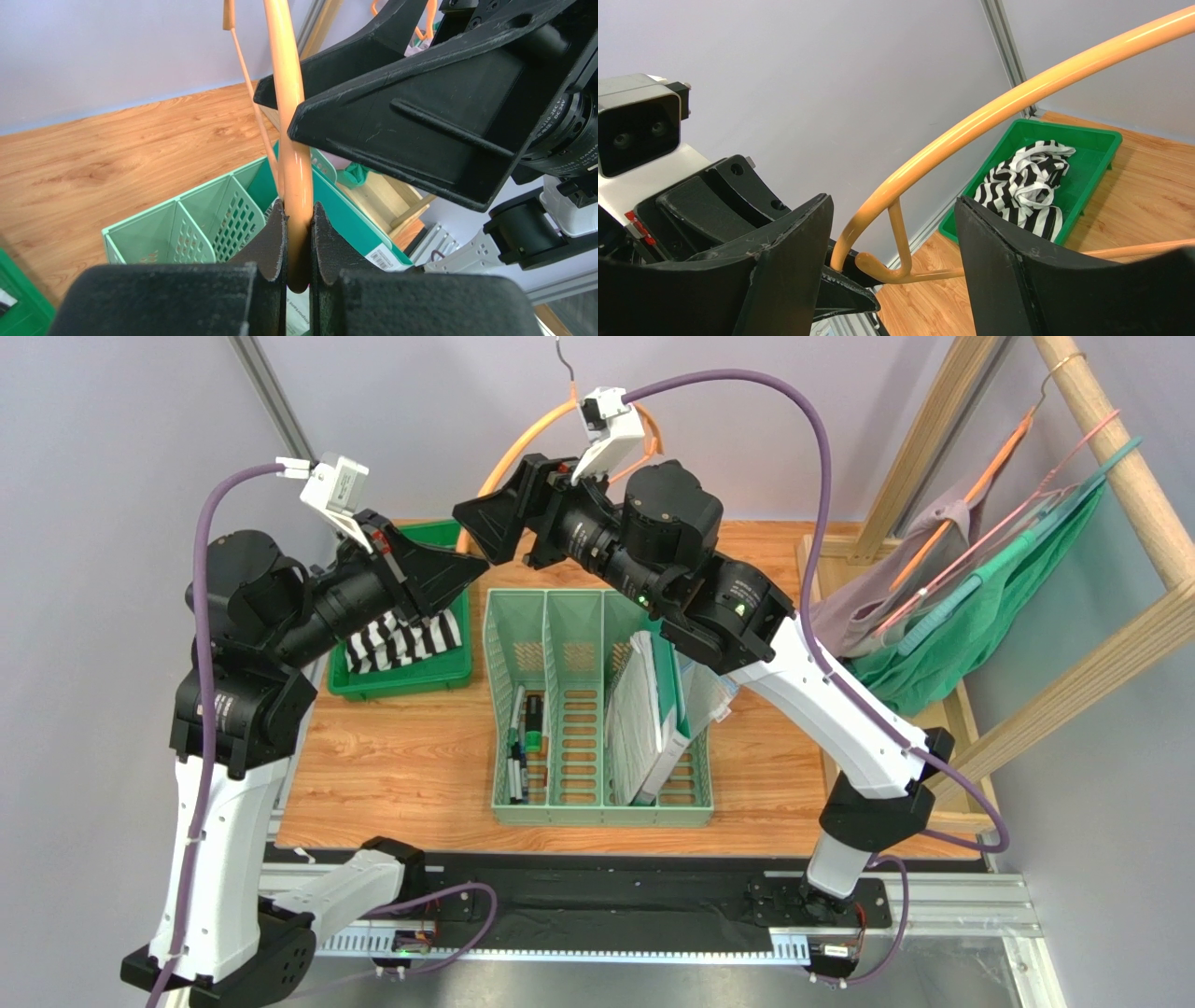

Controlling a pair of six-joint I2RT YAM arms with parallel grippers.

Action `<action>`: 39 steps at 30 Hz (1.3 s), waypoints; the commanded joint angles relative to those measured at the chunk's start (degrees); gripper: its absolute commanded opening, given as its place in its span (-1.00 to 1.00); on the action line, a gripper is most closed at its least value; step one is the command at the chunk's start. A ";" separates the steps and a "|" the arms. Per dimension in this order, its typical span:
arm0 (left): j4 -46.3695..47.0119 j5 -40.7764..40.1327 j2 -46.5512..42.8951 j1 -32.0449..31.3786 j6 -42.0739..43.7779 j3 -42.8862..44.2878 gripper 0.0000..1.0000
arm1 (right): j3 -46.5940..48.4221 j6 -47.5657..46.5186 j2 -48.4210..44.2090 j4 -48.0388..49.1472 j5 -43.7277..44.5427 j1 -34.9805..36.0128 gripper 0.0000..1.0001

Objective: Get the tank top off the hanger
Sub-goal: Place the hanger at the clothesline.

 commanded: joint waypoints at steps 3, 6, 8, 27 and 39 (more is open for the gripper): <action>3.99 1.48 -0.80 -0.17 1.59 -0.59 -1.00 | 1.16 0.61 -0.26 1.99 -0.43 -0.07 0.32; 3.99 1.48 -0.80 -0.17 1.59 -0.77 -1.00 | 1.87 2.37 0.89 2.33 -1.92 -0.07 0.18; 3.99 1.39 -0.71 -0.26 1.67 -0.68 -1.00 | 1.43 2.82 0.80 3.30 -2.27 -0.07 -0.03; 3.20 0.08 0.78 -0.52 1.15 1.25 -1.00 | 0.64 14.42 2.56 6.54 -3.23 -1.04 -1.00; 1.70 -5.38 -1.86 -0.43 -0.61 1.69 0.05 | -14.02 10.38 -4.99 25.33 -6.75 -2.45 -1.00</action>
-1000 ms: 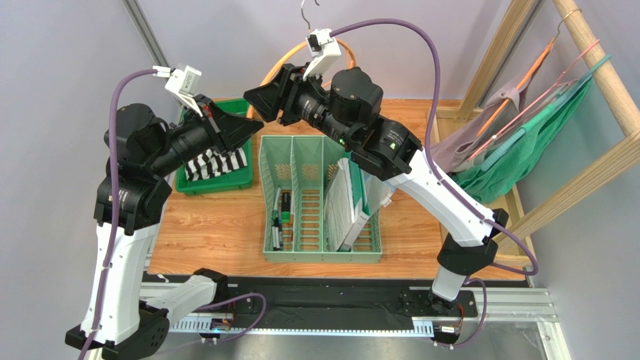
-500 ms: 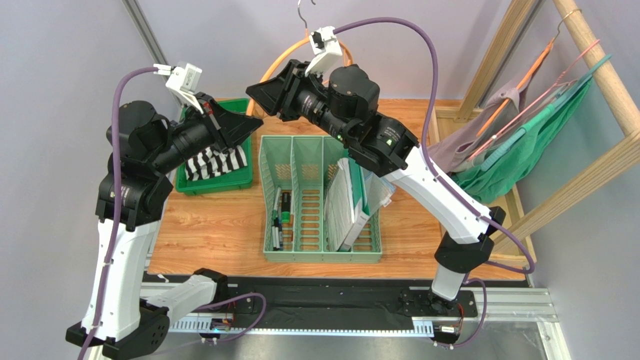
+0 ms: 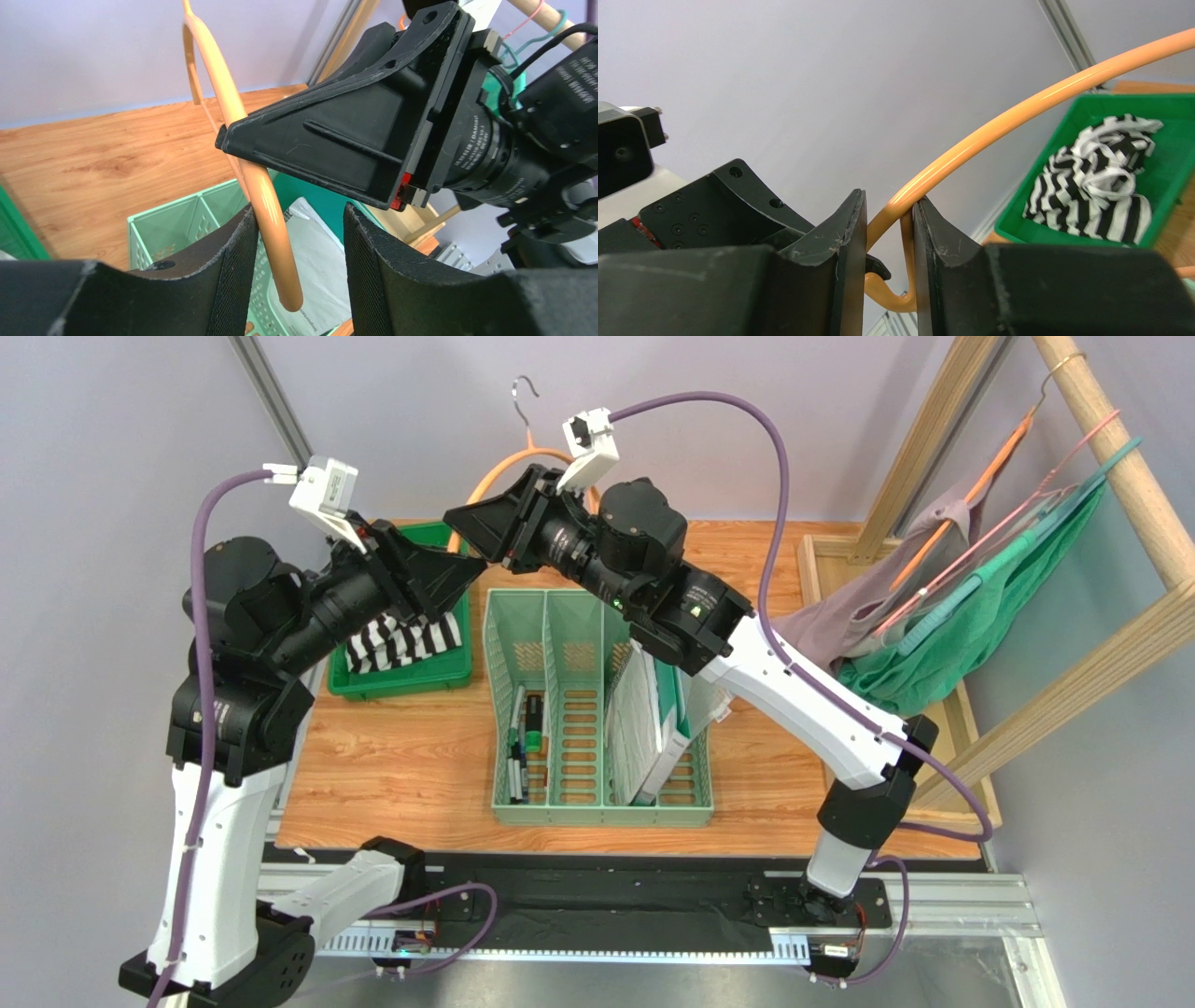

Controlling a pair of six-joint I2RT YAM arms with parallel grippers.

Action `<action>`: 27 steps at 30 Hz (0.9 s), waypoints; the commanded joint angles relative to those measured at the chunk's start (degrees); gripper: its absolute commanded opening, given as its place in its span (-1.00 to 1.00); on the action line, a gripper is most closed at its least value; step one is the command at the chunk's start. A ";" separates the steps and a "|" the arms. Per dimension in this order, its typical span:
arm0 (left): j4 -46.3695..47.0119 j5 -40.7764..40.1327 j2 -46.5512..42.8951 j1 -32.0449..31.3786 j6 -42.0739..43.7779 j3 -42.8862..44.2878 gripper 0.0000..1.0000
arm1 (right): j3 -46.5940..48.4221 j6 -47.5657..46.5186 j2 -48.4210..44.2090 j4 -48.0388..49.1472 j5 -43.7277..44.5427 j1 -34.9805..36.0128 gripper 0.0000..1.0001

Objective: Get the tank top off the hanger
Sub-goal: Place the hanger at the clothesline.

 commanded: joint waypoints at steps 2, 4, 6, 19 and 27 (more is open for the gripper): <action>2.45 0.33 -0.58 -0.13 -0.94 2.35 0.06 | -4.69 -2.83 -5.92 15.29 -3.00 -0.59 -1.00; 2.53 0.68 -0.58 -0.21 -0.85 2.17 0.07 | -5.92 -4.14 -6.71 16.17 -3.08 -0.76 -1.00; 2.27 0.68 -0.76 -0.21 -0.86 2.17 0.09 | -6.71 -4.76 -7.32 17.14 -3.17 -0.94 -1.00; -4.06 -5.03 -7.51 -0.21 -4.54 4.46 0.21 | -7.16 -15.21 -10.58 14.42 7.01 -9.02 -1.00; -6.43 -3.10 -10.95 -0.13 -8.24 2.08 0.19 | -5.49 -19.87 -8.65 15.20 19.93 -18.51 -1.00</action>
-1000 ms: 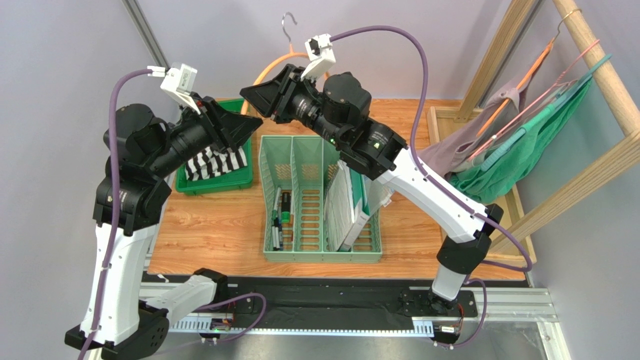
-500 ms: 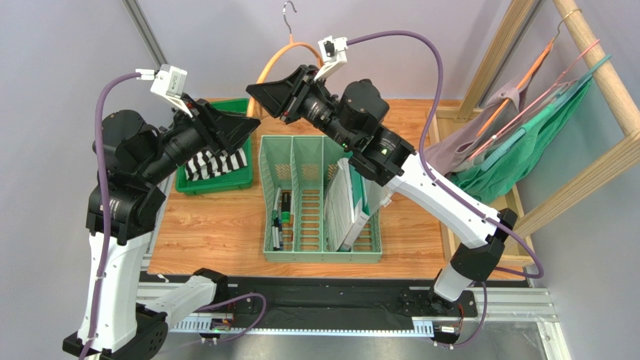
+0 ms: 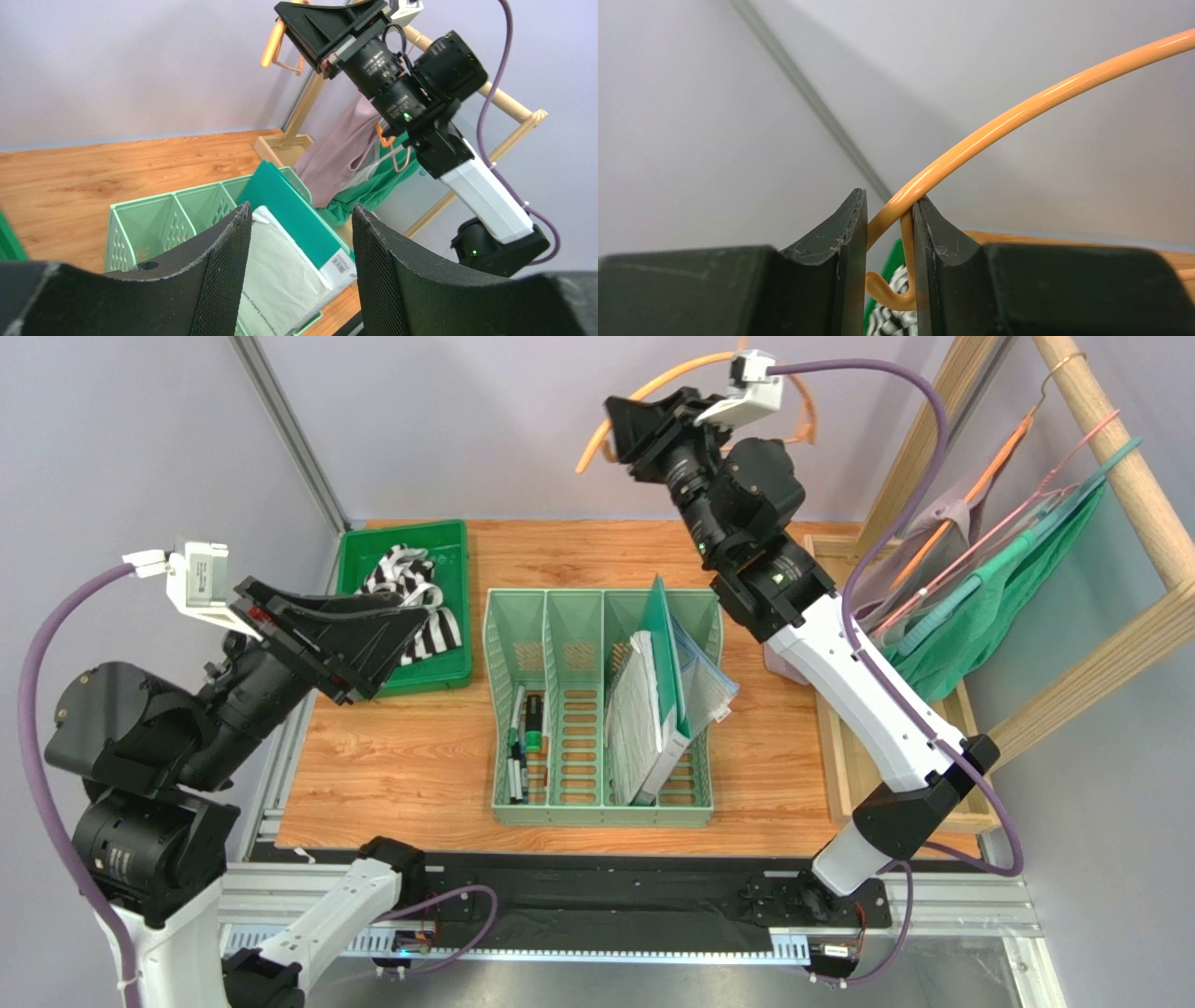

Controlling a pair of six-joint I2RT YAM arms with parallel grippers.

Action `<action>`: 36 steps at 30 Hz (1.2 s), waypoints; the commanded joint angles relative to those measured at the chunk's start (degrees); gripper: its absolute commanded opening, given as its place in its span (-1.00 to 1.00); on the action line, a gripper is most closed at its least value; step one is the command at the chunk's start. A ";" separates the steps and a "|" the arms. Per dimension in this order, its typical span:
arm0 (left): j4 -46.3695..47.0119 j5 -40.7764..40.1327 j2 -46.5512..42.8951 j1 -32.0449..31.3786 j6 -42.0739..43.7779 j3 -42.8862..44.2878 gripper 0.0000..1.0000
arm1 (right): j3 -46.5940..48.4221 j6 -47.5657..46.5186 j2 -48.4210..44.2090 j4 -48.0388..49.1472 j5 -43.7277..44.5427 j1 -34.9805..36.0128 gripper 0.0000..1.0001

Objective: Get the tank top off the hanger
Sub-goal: Place the hanger at the clothesline.

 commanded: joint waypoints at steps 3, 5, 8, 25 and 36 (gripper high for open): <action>-3.81 1.34 0.43 -0.15 -2.14 -0.19 0.18 | 4.77 -6.53 0.34 5.60 10.44 -7.21 -1.00; -4.43 2.39 0.52 -0.06 -2.75 -0.63 0.17 | 5.39 -4.09 0.96 6.21 10.71 -10.71 -1.00; -4.17 3.72 0.70 -0.06 -4.16 -1.86 0.15 | 8.27 0.04 2.71 6.31 10.71 -15.37 -1.00; -2.68 7.32 8.96 -0.06 -3.63 1.65 0.11 | 30.08 16.49 16.86 3.40 12.29 -28.39 -1.00; -1.10 8.11 11.77 -0.15 -3.98 1.66 0.09 | 33.77 20.71 20.73 3.93 9.13 -33.40 -1.00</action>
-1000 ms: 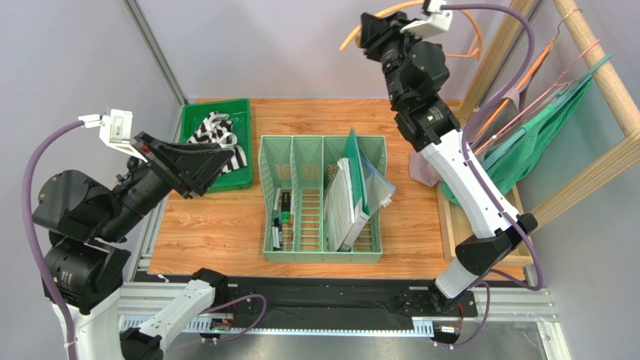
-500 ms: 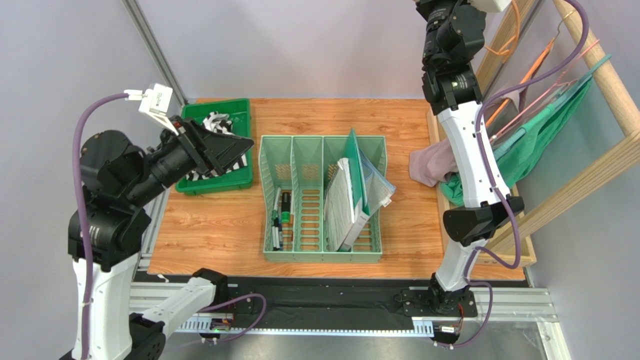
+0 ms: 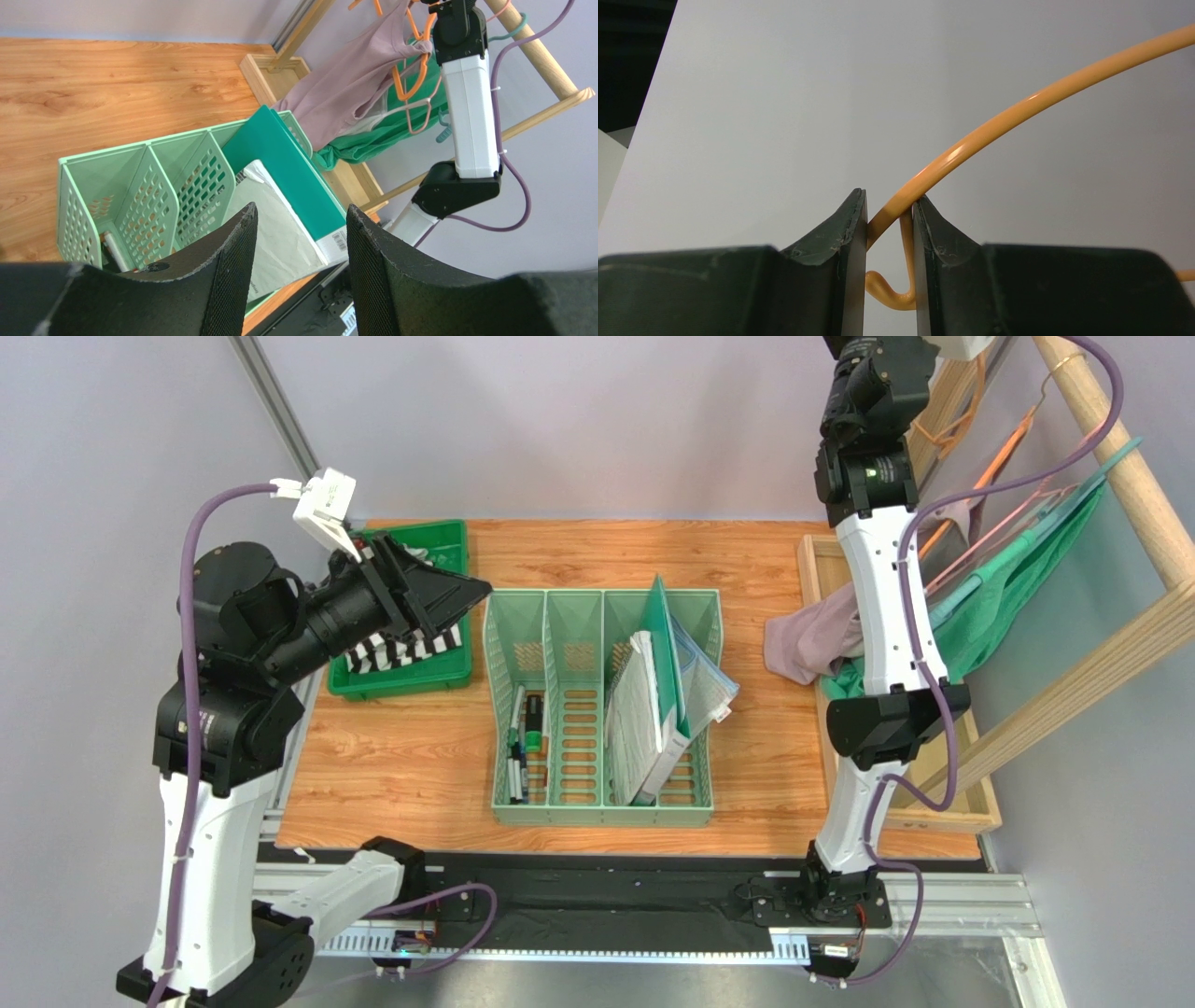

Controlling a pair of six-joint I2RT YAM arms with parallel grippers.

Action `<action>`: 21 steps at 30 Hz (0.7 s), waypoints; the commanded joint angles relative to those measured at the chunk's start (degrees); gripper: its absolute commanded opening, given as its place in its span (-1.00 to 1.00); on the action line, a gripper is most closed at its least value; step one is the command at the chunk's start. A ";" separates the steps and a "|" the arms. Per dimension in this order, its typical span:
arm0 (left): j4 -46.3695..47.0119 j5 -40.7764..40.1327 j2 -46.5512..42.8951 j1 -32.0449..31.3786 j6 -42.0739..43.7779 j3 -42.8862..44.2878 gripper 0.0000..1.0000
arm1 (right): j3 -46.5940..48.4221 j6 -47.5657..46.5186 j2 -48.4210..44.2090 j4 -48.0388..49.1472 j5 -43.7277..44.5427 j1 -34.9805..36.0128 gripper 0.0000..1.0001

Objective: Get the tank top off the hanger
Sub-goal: Place the hanger at the clothesline.

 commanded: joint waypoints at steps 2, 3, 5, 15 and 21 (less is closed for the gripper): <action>3.04 1.36 1.11 -0.15 -0.88 1.46 0.09 | 4.97 2.27 1.28 3.01 -1.74 -1.69 -1.00; 3.21 1.44 1.11 -0.06 -1.06 1.46 0.09 | 5.06 2.44 1.46 3.01 -2.09 -2.39 -1.00; 3.48 1.53 1.37 -0.15 -1.23 1.37 0.09 | 5.32 3.66 1.72 2.57 -2.53 -3.10 -1.00; 4.71 2.06 1.28 -0.15 -2.82 0.49 0.08 | 6.99 10.34 4.79 2.13 -4.37 -5.47 -1.00; 4.45 1.71 0.05 -0.15 -2.99 -0.39 0.08 | 8.84 11.41 7.08 0.11 -5.69 -6.44 -1.00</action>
